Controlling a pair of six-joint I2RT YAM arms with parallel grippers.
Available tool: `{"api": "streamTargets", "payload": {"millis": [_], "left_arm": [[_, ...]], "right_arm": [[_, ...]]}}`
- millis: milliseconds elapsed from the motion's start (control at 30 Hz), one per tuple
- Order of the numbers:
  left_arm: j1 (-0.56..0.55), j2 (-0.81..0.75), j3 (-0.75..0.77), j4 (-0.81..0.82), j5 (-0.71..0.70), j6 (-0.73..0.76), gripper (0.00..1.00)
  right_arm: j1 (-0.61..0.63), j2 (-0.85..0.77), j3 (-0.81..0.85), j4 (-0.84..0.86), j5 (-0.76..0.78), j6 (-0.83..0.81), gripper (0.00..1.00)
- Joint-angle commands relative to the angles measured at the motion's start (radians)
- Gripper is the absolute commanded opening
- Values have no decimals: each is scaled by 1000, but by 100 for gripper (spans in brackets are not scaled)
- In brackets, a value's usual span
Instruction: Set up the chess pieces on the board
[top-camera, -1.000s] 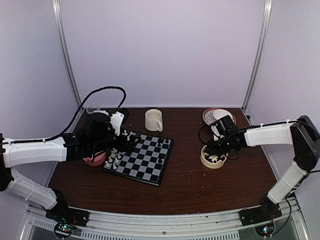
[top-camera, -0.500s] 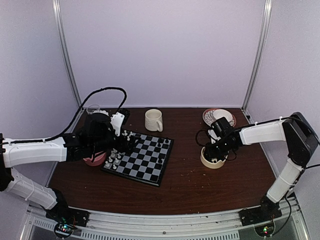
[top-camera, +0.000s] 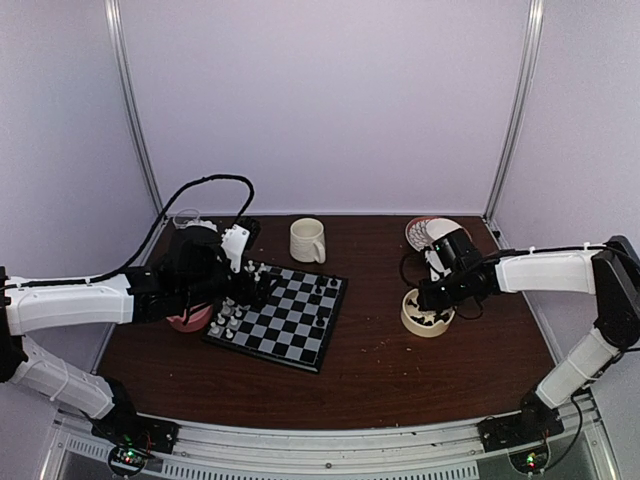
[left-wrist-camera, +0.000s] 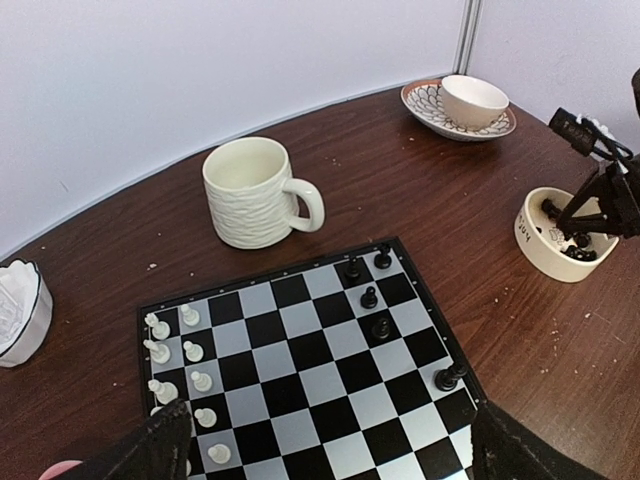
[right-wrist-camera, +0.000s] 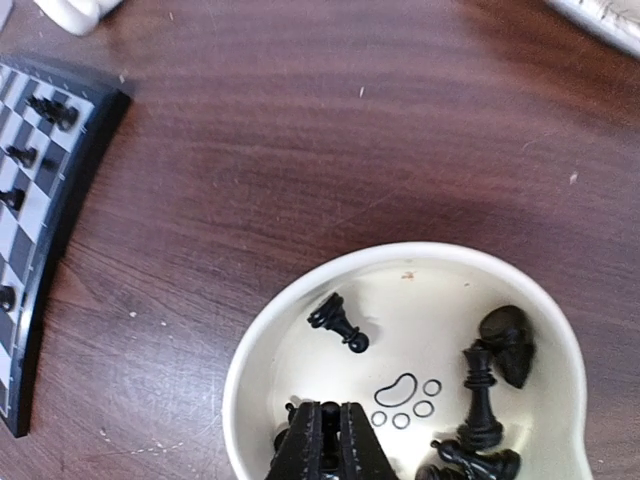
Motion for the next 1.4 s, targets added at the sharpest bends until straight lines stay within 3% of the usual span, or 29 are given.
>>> {"api": "streamTargets", "payload": {"millis": [0, 467, 800, 967, 1367], "left_arm": [[-9, -5, 34, 21, -9, 14, 98], [-12, 11, 35, 39, 44, -1, 97], [-12, -4, 37, 23, 43, 3, 98], [-12, -7, 37, 20, 46, 4, 98], [-12, 4, 39, 20, 52, 2, 97]], "right_arm": [[-5, -83, -32, 30, 74, 14, 5], [-4, -148, -83, 119, 34, -22, 6], [-4, 3, 34, -70, 121, -17, 24], [-4, -5, 36, -111, 185, -23, 30], [-28, 37, 49, -69, 279, 11, 32]]}}
